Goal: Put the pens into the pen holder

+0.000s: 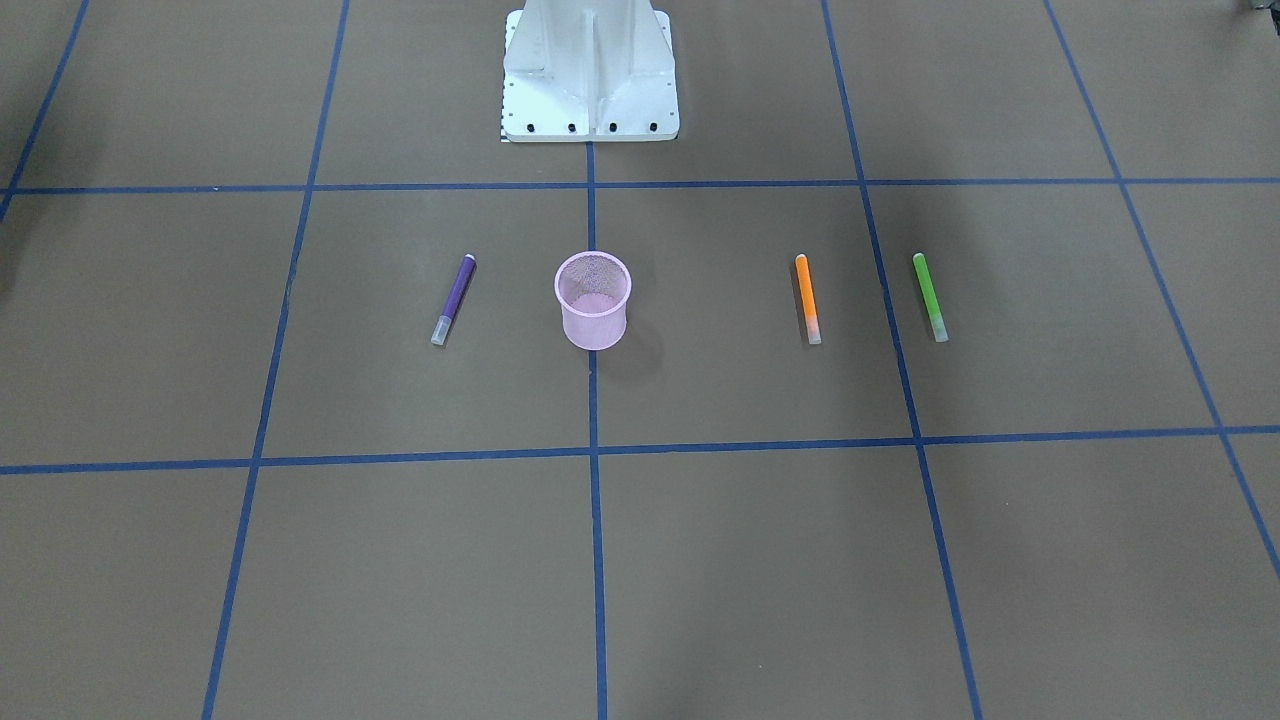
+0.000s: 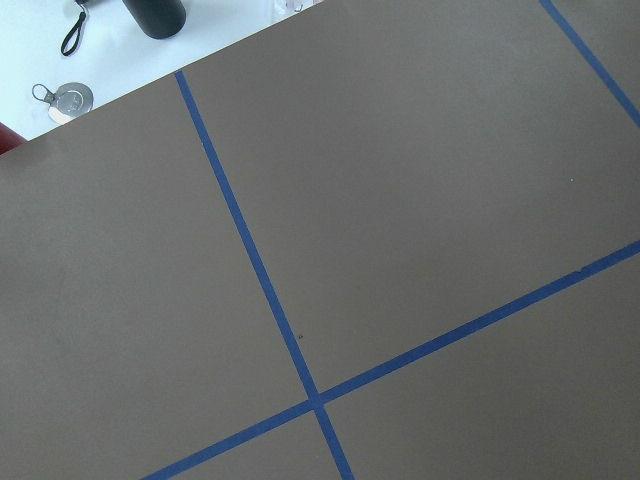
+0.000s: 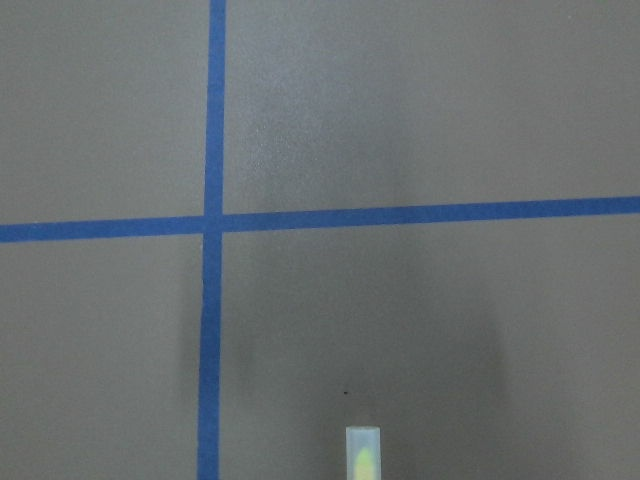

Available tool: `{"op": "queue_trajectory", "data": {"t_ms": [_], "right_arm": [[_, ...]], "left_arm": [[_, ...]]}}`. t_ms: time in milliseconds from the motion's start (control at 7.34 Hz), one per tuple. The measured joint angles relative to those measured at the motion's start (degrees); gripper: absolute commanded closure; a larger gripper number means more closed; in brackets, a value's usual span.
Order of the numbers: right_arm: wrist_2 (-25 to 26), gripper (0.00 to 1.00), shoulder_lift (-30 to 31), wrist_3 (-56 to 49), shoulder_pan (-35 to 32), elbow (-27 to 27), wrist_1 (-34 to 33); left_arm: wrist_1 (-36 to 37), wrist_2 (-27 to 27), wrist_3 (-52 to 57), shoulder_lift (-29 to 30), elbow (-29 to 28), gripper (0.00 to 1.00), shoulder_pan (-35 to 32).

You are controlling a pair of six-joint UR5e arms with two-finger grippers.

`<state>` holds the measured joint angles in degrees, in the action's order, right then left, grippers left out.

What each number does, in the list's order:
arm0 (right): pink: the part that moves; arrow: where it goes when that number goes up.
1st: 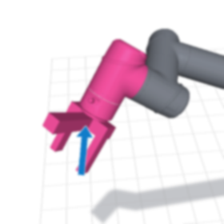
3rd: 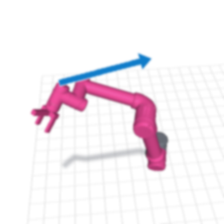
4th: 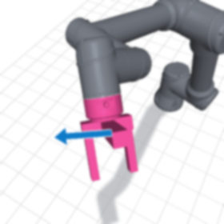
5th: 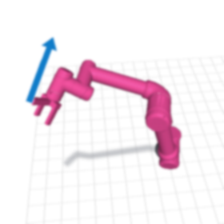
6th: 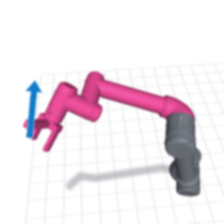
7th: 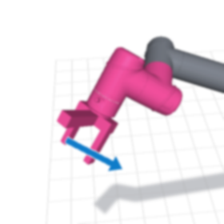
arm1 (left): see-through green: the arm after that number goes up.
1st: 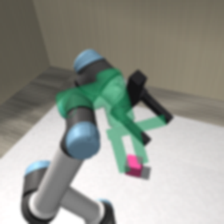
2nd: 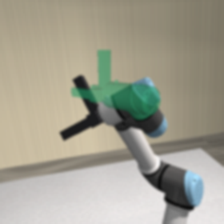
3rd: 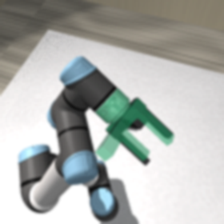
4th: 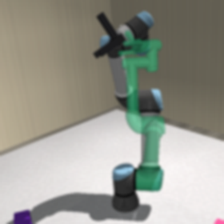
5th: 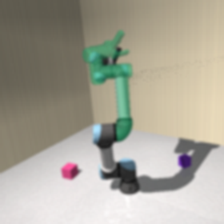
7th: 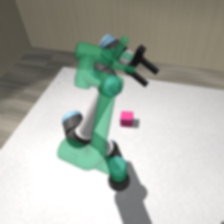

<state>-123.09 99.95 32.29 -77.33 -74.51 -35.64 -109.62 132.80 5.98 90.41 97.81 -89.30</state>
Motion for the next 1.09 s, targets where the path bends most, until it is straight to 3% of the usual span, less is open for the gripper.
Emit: {"op": "queue_trajectory", "data": {"t_ms": [136, 272, 681, 1089], "right_arm": [[0.8, 0.34, 0.2, 0.4, 1.1, 0.8, 0.3], [1.2, 0.39, 0.3, 0.5, 1.8, 1.3, 0.4], [2.8, 0.46, -0.1, 0.6, 3.3, 1.9, 0.1], [3.9, 0.59, -0.8, 0.6, 4.7, 3.1, 0.1]], "left_arm": [[-0.1, 0.0, 0.0, -0.1, 0.0, 0.00, 0.0], [-0.2, 0.0, 0.1, -0.1, 0.0, 0.00, 0.0], [-0.9, 0.0, 0.0, -0.1, -0.1, 0.00, 0.0], [-1.7, 0.0, 0.0, -0.2, -0.4, 0.00, 0.0]]}}
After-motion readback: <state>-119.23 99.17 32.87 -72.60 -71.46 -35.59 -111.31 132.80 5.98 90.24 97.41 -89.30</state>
